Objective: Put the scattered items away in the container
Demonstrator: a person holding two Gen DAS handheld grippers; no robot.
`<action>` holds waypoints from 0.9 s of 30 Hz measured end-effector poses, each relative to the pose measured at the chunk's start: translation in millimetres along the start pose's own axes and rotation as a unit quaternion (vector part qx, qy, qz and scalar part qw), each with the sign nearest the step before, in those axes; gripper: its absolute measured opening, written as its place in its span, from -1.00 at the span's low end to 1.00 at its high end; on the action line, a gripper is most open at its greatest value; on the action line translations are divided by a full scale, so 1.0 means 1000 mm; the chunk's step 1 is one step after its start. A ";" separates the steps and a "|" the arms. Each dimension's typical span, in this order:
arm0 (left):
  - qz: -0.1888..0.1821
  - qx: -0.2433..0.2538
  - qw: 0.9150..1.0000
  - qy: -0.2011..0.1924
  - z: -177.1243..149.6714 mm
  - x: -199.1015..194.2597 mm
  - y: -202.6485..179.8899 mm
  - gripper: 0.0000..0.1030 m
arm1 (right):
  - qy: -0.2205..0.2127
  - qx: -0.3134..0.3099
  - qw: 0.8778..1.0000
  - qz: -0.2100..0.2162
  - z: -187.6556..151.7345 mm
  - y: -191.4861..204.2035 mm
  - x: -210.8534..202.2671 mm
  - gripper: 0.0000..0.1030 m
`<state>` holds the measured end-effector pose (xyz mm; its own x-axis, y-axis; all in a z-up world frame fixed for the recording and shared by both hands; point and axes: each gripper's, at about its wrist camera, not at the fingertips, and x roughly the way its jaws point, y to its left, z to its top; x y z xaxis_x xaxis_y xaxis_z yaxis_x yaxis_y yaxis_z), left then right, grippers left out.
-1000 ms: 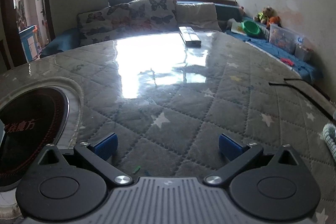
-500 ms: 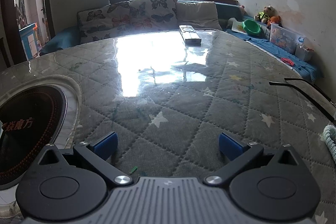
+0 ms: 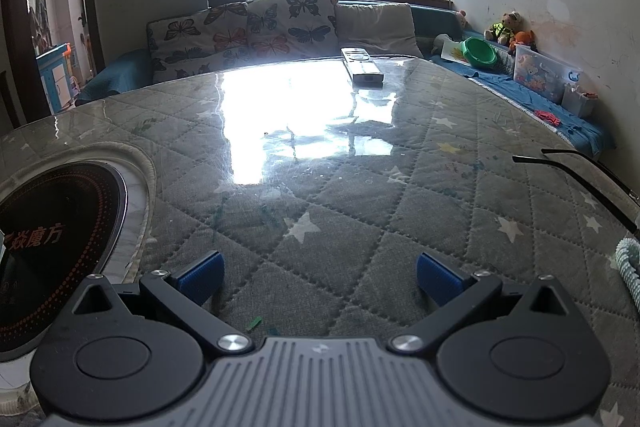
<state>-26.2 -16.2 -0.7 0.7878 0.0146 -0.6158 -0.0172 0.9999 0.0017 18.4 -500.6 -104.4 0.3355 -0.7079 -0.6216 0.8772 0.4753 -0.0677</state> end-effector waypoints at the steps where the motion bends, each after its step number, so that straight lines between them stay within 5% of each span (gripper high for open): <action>1: 0.000 0.000 1.000 0.000 0.001 0.001 -0.003 1.00 | 0.000 0.000 1.000 0.000 0.000 0.000 0.000 1.00; 27: 0.000 0.002 1.000 0.000 0.005 0.003 -0.004 1.00 | 0.000 -0.001 1.000 0.000 0.003 -0.004 0.002 1.00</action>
<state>-20.6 -20.5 1.5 0.7876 0.0144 -0.6161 -0.0144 0.9999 0.0051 16.5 -505.6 -102.9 0.3348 -0.7082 -0.6216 0.8771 0.4753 -0.0690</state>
